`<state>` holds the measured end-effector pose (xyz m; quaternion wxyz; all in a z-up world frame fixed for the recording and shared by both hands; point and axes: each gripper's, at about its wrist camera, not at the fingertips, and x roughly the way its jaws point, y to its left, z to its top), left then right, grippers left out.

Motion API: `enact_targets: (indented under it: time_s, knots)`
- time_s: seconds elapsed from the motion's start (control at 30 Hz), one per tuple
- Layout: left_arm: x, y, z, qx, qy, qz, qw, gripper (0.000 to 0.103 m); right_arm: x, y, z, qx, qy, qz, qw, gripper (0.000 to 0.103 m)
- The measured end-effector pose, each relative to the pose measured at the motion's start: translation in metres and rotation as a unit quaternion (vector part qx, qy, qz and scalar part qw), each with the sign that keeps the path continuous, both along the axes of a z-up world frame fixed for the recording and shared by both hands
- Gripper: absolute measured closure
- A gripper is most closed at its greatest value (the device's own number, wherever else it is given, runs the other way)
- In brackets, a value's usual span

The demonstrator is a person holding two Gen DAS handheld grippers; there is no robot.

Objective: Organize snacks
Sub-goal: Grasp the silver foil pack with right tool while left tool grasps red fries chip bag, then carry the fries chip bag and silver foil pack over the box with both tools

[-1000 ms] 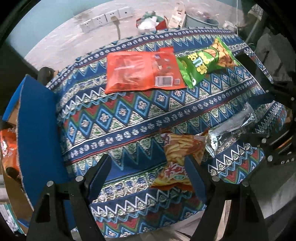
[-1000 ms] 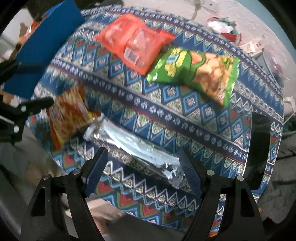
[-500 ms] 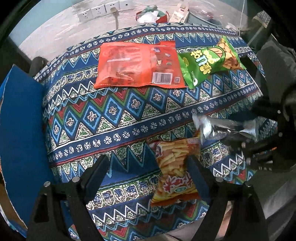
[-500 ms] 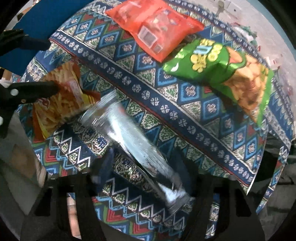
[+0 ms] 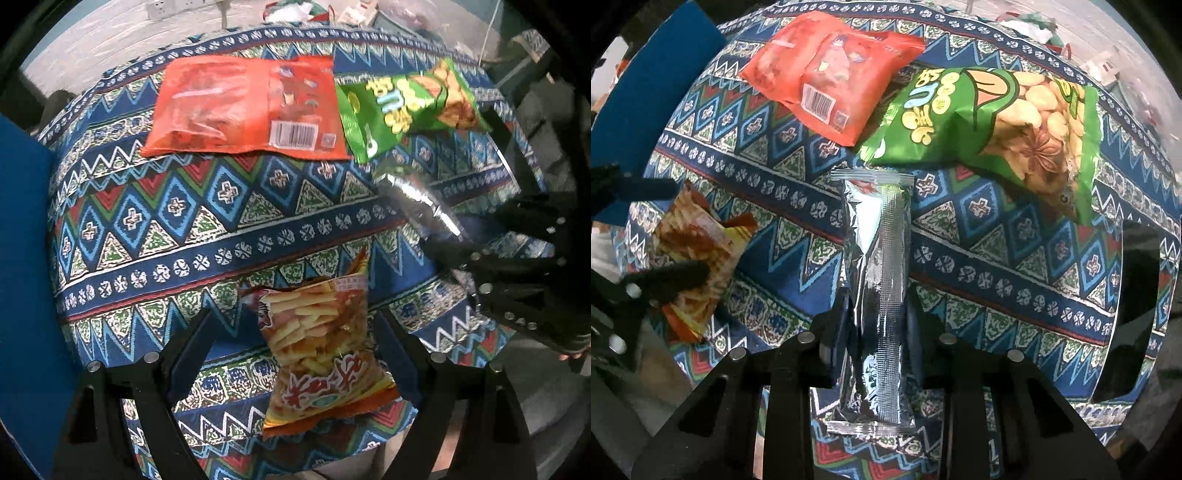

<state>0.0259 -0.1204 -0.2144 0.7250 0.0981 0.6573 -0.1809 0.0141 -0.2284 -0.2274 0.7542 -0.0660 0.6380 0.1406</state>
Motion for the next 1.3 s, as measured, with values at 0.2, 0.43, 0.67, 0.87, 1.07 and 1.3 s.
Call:
enact_targets:
  time_s: [0.2, 0.43, 0.67, 0.87, 1.07, 1.3]
  knots:
    - [0.000, -0.002, -0.009, -0.021, 0.017, 0.011, 0.9996, 0.039, 0.012, 0.000, 0.014, 0.010, -0.014, -0.009, 1.000, 0.076]
    - [-0.010, 0.005, -0.002, -0.021, -0.002, 0.009, 0.9997, 0.060, 0.002, -0.001, 0.036, 0.019, -0.033, -0.020, 0.999, 0.076]
    - [-0.009, 0.020, 0.021, -0.005, -0.037, 0.011, 0.9992, 0.061, 0.000, 0.004, 0.061, 0.036, -0.046, -0.021, 0.998, 0.076]
    - [-0.008, 0.032, 0.043, -0.001, -0.068, 0.021, 0.9975, 0.061, -0.004, 0.012, 0.076, 0.051, -0.063, -0.021, 0.997, 0.076]
    - [-0.006, 0.046, 0.063, 0.003, -0.101, 0.032, 0.9944, 0.061, -0.006, 0.005, 0.086, 0.060, -0.084, -0.025, 0.994, 0.076]
    - [-0.002, 0.042, 0.081, 0.007, -0.139, 0.037, 0.9896, 0.061, -0.002, 0.016, 0.100, 0.069, -0.109, -0.029, 0.991, 0.076]
